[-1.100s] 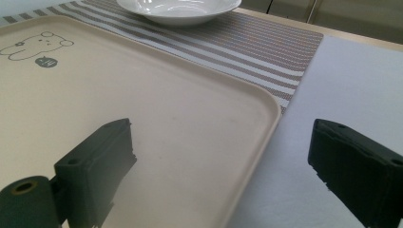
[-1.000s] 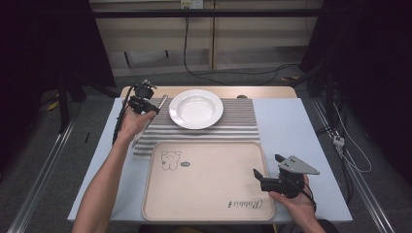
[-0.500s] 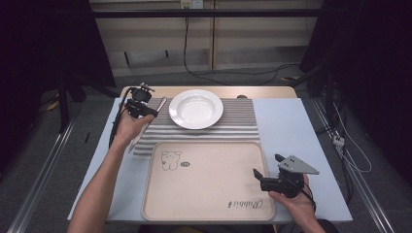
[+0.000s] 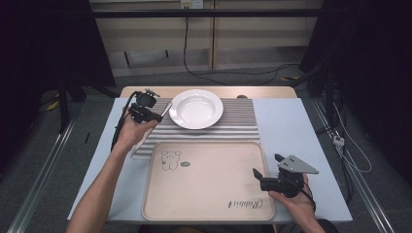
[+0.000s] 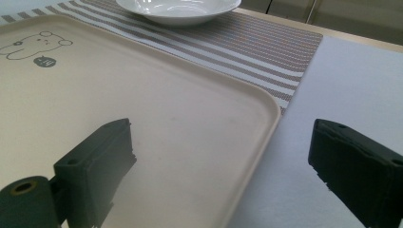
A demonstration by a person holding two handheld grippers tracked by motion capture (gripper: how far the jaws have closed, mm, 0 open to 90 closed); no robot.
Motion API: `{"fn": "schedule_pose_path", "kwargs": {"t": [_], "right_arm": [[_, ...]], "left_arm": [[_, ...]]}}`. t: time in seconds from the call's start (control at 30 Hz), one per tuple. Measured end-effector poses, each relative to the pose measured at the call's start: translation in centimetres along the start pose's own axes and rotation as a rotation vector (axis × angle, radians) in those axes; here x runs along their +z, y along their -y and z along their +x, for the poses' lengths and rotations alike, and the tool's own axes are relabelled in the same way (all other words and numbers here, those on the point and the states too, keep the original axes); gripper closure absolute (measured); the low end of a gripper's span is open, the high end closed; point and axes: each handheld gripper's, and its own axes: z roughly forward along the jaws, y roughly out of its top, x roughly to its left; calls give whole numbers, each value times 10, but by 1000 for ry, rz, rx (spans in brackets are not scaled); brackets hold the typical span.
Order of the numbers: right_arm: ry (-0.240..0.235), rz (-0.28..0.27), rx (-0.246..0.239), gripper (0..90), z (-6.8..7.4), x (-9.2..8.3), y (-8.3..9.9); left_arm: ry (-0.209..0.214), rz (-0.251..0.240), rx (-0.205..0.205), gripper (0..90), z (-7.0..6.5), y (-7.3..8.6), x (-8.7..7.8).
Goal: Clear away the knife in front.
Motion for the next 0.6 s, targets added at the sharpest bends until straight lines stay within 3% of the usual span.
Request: {"fn": "schedule_pose_path", "kwargs": {"t": [0.27, 0.6], "right_arm": [[0, 0, -1, 83, 0, 1, 0], [-2, 1, -1, 84, 0, 1, 0]], "left_arm": [[10, 22, 47, 797, -21, 0, -4], [38, 53, 70, 797, -39, 7, 2]]}}
